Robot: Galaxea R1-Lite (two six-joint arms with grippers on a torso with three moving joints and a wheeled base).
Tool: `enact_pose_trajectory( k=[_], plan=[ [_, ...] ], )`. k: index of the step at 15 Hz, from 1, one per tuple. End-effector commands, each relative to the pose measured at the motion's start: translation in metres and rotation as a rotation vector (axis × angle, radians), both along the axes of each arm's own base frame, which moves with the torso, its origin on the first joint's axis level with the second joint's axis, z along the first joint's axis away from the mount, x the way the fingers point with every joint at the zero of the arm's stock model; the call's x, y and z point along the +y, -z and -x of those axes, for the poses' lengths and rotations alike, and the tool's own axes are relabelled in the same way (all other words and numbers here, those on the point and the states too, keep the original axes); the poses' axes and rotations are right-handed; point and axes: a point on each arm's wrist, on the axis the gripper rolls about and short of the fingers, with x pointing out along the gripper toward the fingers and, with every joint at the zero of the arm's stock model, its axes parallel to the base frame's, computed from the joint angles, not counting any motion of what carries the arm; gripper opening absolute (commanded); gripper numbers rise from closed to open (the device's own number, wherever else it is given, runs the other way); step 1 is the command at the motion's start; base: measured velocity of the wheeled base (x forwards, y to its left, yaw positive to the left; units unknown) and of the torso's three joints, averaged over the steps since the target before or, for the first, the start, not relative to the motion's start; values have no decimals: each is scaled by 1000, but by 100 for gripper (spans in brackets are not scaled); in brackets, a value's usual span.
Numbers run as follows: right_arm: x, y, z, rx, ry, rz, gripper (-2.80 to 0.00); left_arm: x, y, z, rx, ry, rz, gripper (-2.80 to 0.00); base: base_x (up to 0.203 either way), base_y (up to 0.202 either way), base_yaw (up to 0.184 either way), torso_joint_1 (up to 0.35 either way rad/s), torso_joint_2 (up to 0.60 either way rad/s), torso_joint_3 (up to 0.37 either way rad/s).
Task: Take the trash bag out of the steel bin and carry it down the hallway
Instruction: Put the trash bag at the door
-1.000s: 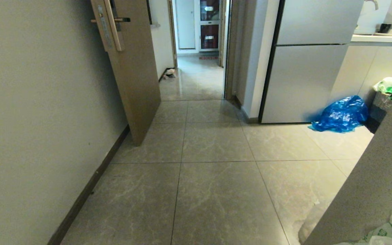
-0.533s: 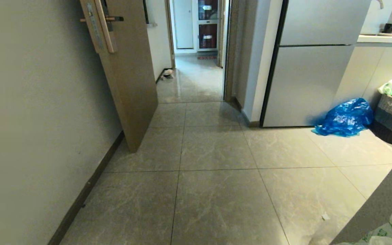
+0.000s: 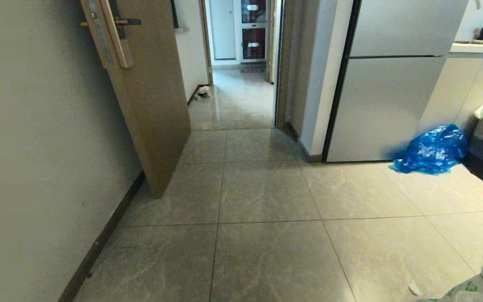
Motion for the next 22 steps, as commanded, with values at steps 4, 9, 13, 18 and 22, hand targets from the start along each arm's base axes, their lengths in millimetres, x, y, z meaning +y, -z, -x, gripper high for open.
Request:
enact_pose_trajectory(
  k=[4, 9, 13, 18, 22],
  plan=[
    [0, 0, 0, 2, -1, 0, -280, 0, 0, 0, -1, 0, 2, -280, 182, 0, -5, 2, 0, 3],
    [0, 0, 0, 2, -1, 0, -280, 0, 0, 0, -1, 0, 2, -280, 186, 0, -2, 2, 5, 3],
    [0, 0, 0, 2, -1, 0, -280, 0, 0, 0, -1, 0, 2, -280, 184, 0, -3, 2, 3, 5],
    [0, 0, 0, 2, -1, 0, -280, 0, 0, 0, 1, 0, 4, -280, 188, 0, -2, 3, -1, 2],
    [0, 0, 0, 2, -1, 0, -280, 0, 0, 0, -1, 0, 1, -280, 187, 0, -3, 2, 4, 3]
  ],
)
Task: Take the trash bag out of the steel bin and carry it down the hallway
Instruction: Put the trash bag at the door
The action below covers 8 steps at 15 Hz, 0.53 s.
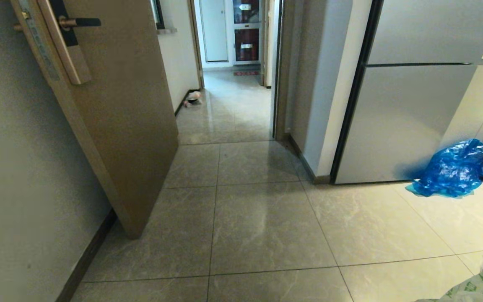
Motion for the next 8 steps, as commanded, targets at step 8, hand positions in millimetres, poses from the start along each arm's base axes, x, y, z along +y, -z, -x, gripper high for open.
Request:
enact_pose_trajectory(
  k=[8],
  plan=[
    [0, 0, 0, 2, 0, 0, -280, 0, 0, 0, -1, -1, 1, -280, 187, 0, -4, 2, 3, 2]
  ],
)
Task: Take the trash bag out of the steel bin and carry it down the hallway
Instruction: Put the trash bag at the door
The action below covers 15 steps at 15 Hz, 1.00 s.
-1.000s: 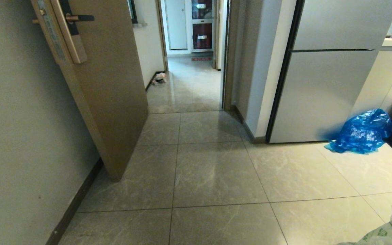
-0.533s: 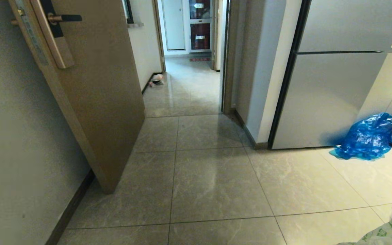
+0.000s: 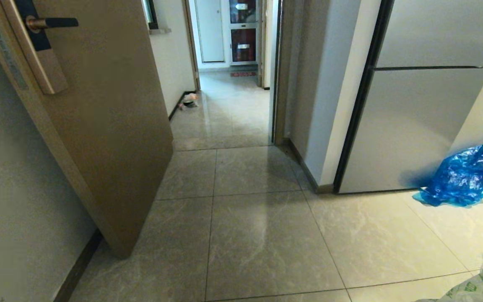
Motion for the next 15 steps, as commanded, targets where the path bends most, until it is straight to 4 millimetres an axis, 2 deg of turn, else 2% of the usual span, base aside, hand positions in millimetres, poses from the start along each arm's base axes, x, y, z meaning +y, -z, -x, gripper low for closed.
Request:
enact_pose_trajectory(
  k=[1, 15],
  plan=[
    [0, 0, 0, 2, 1, 0, -280, 0, 0, 0, -1, 0, 1, -280, 185, 0, -1, 2, 2, 2],
    [0, 0, 0, 2, 1, 0, -280, 0, 0, 0, -1, -2, 1, -280, 183, 0, -3, 2, 2, 2]
  ],
)
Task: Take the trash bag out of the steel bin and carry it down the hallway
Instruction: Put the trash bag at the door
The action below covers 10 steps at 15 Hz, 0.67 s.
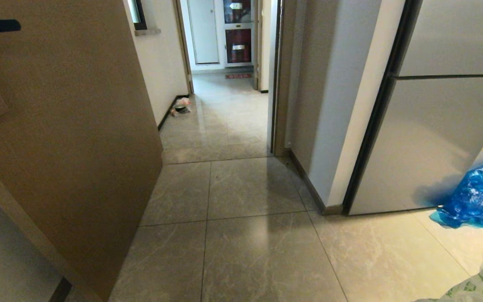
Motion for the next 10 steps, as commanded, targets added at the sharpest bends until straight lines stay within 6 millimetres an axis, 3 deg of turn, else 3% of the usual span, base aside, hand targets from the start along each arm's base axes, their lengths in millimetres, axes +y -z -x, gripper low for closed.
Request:
enact_pose_trajectory(
  k=[1, 10],
  plan=[
    [0, 0, 0, 2, -1, 0, -280, 0, 0, 0, -1, -1, 0, -280, 192, 0, 1, 2, 2, 2],
    [0, 0, 0, -1, 1, 3, -280, 0, 0, 0, -1, -1, 2, -280, 186, 0, -2, 2, 2, 3]
  ],
)
